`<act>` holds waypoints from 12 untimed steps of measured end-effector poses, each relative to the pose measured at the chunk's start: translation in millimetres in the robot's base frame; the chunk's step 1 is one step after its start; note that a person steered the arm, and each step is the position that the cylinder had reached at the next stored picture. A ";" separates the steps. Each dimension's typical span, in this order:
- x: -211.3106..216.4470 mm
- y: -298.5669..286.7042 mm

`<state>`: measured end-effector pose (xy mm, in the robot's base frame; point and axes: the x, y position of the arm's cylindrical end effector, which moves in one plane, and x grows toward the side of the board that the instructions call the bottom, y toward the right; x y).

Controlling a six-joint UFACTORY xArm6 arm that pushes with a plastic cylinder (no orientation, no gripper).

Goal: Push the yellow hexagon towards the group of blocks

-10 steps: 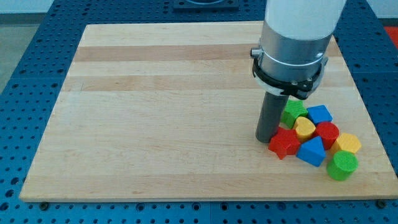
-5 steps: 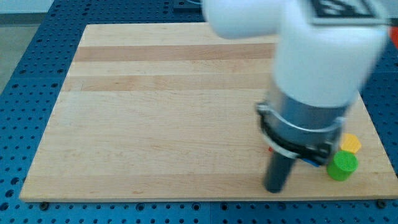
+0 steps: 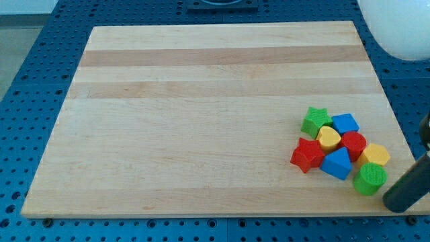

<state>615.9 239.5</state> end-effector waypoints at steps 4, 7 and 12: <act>-46.0 4.6; -49.6 29.6; -70.3 37.1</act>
<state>545.5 276.6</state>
